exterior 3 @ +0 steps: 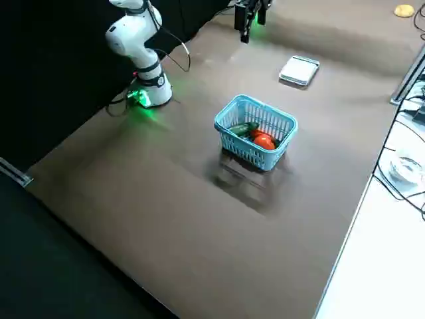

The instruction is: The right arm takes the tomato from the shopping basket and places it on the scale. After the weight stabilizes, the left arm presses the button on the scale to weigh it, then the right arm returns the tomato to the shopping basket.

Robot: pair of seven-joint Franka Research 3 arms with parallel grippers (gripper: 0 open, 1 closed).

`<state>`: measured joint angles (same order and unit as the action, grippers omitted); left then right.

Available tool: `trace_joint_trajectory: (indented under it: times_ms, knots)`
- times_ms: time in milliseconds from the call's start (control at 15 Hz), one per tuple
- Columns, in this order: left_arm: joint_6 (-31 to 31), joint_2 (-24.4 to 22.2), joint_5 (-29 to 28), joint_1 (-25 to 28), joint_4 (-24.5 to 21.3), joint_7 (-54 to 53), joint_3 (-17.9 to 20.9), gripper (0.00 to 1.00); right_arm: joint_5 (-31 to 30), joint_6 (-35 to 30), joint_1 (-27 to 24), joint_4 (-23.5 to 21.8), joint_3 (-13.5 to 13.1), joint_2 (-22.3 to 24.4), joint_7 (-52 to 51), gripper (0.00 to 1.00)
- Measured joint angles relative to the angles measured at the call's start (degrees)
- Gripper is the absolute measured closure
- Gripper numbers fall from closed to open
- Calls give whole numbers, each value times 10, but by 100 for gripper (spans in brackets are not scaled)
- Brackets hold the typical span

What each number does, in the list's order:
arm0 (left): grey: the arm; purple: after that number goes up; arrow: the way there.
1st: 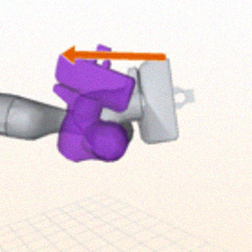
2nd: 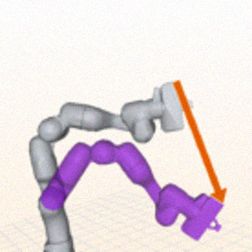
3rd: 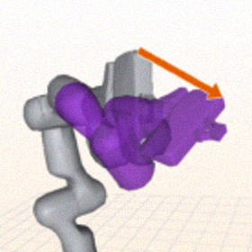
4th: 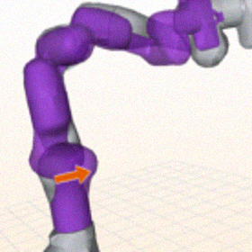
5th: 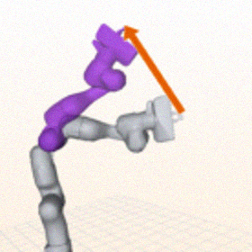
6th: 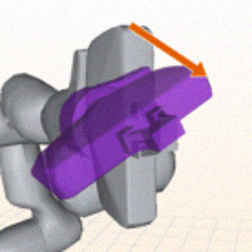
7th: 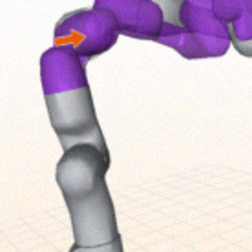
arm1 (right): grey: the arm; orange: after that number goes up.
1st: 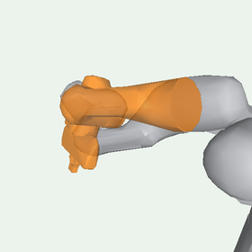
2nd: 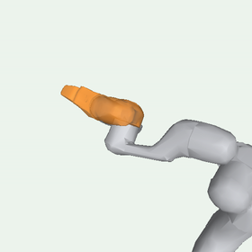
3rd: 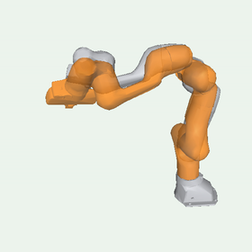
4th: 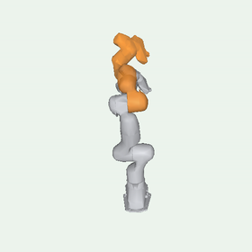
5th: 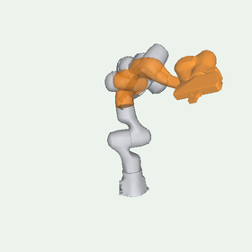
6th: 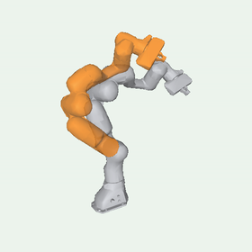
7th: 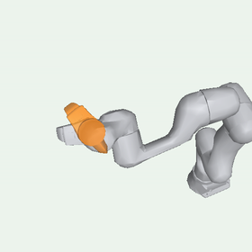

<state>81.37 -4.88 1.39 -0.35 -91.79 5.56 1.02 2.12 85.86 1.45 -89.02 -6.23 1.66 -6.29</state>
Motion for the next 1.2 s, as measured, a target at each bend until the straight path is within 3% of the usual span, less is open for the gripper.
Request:
trace_joint_trajectory:
  times_ms: [533, 1000, 1200]
  knots:
    - [-7, 0, 0, -1, -1, 0, -2, 0, 0, 3, 5, -1, 2, -1, 1, 2]
    - [-7, 10, 0, 2, -5, -6, 0, 0, 0, 113, -9, -12, -5, -65, 4, 1]
    - [-7, 13, -12, 1, -5, -61, -1, 0, 0, 172, -7, -23, -3, -89, 4, 0]
